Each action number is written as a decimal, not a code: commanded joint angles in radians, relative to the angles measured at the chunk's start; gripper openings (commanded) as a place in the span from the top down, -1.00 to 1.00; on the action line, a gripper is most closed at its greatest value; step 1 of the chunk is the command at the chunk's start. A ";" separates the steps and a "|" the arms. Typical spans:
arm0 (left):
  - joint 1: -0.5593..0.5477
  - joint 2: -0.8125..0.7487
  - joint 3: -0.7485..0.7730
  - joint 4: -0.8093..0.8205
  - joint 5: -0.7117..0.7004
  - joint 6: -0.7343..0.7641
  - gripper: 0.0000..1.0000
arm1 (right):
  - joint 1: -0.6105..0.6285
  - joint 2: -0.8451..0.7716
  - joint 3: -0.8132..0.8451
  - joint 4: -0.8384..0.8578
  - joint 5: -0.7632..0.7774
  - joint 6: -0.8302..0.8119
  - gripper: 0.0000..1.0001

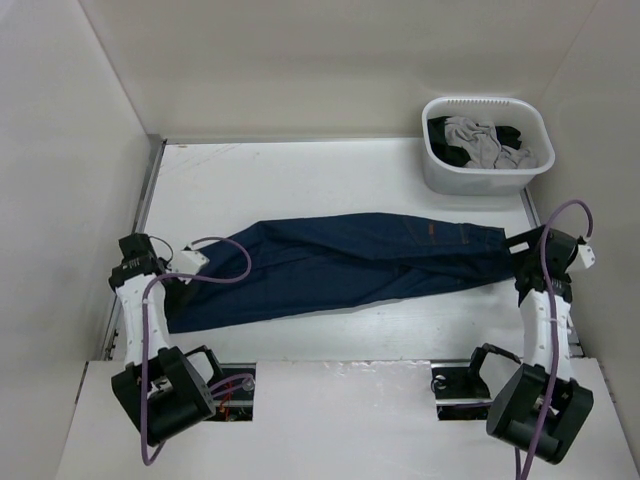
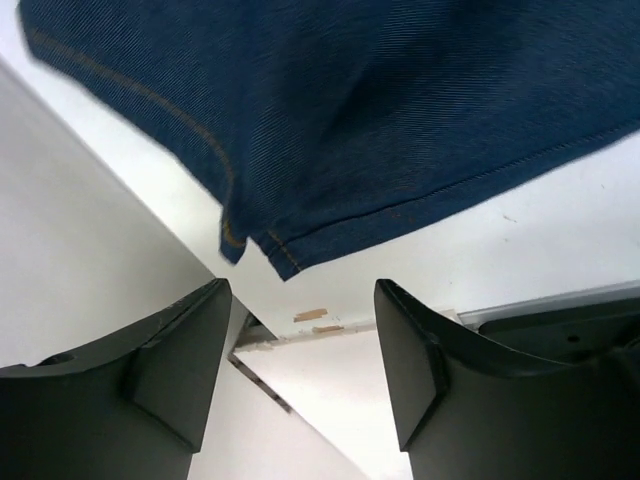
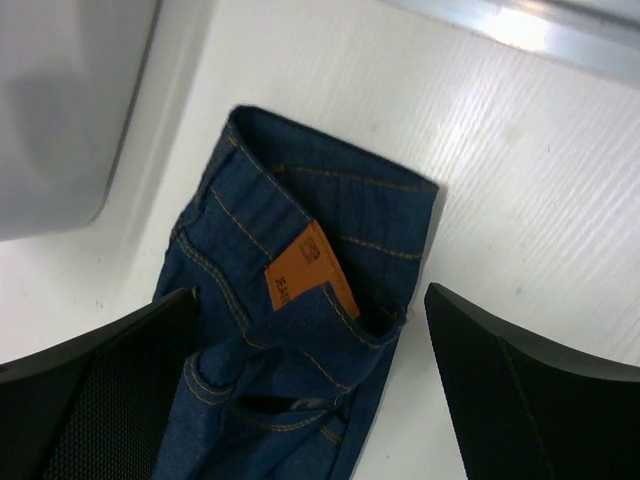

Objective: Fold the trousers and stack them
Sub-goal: Fold the trousers

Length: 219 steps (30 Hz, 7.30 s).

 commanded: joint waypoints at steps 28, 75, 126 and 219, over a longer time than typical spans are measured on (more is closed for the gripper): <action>-0.003 0.158 0.096 0.367 -0.127 0.192 1.00 | 0.086 0.212 0.265 0.031 -0.136 0.221 0.97; -0.054 0.027 -0.045 0.410 -0.169 0.436 -0.32 | 0.101 0.238 -0.094 0.068 -0.042 0.447 -1.00; -0.198 0.326 -0.027 0.732 0.046 0.363 -0.34 | 0.079 0.090 -0.206 0.304 0.034 0.360 0.90; -0.154 0.507 0.127 0.777 -0.031 0.326 0.23 | 1.169 0.582 0.327 0.015 0.283 -0.998 1.00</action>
